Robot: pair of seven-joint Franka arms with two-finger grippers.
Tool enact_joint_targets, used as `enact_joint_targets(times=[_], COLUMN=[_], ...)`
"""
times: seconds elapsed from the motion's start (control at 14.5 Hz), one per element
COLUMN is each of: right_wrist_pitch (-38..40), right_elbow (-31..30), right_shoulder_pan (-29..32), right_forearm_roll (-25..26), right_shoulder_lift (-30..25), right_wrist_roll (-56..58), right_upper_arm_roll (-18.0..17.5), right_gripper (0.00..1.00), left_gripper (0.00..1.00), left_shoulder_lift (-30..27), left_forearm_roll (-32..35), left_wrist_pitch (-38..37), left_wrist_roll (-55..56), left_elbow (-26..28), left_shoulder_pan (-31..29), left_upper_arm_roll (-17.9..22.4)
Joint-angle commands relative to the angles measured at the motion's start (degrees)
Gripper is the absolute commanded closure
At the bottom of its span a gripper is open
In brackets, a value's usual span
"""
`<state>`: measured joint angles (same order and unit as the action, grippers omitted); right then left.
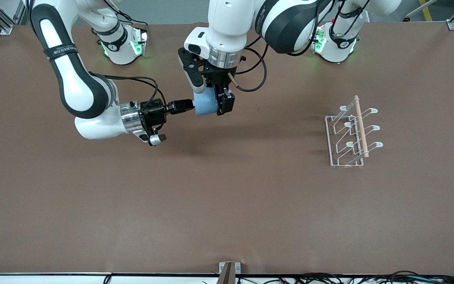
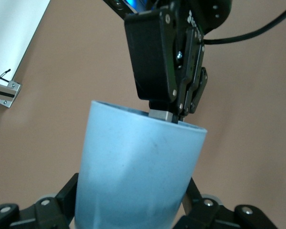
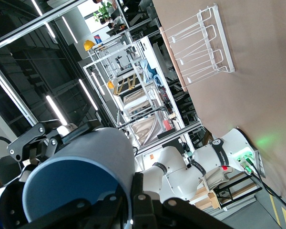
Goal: Hang cup on cup holder
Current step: 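Grasp the cup's base with the left gripper beside the right gripper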
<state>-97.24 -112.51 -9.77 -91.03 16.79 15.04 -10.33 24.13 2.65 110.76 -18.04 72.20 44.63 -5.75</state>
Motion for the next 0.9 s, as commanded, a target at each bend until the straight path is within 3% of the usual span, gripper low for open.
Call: enact_joint_targets(times=[0.0, 0.28, 0.34, 0.48, 0.55, 0.69, 0.83], right_wrist_pitch=[0.3, 0.6, 0.7, 0.7, 0.7, 0.7, 0.7], right_elbow=[-0.3, -0.3, -0.3, -0.3, -0.3, -0.3, 0.0], right_shoulder_pan=[-0.5, -0.4, -0.3, -0.3, -0.2, -0.2, -0.1], right_forearm_roll=[-1.9, -1.9, -1.9, -1.9, -1.9, -1.9, -1.9], right_shoulder_lift=[-0.4, -0.4, -0.4, -0.4, -0.4, -0.5, -0.5], right_wrist_roll=[0.5, 0.4, -0.2, -0.2, -0.2, 0.3, -0.1], right_upper_arm_roll=[0.3, 0.3, 0.3, 0.3, 0.3, 0.3, 0.3], right_gripper=[0.93, 0.9, 0.82, 0.35, 0.33, 0.0, 0.0], left_gripper=[0.23, 0.25, 0.25, 0.28, 0.32, 0.35, 0.36], left_shoulder_lift=[1.1, 1.4, 1.7, 2.1, 2.1, 2.0, 1.5], left_forearm_roll=[0.6, 0.6, 0.6, 0.6, 0.6, 0.6, 0.6], left_wrist_pitch=[-0.7, -1.2, -1.2, -1.2, -1.3, -2.3, -3.9], left_wrist_roll=[-1.7, -6.4, -6.4, -6.4, -6.5, -6.5, -6.5], left_elbow=[-1.6, -1.4, -1.4, -1.4, -1.4, -1.4, -1.4], left_shoulder_pan=[0.5, 0.3, 0.4, 0.5, 0.5, 0.5, 0.1], left_upper_arm_roll=[0.3, 0.3, 0.3, 0.3, 0.3, 0.3, 0.4])
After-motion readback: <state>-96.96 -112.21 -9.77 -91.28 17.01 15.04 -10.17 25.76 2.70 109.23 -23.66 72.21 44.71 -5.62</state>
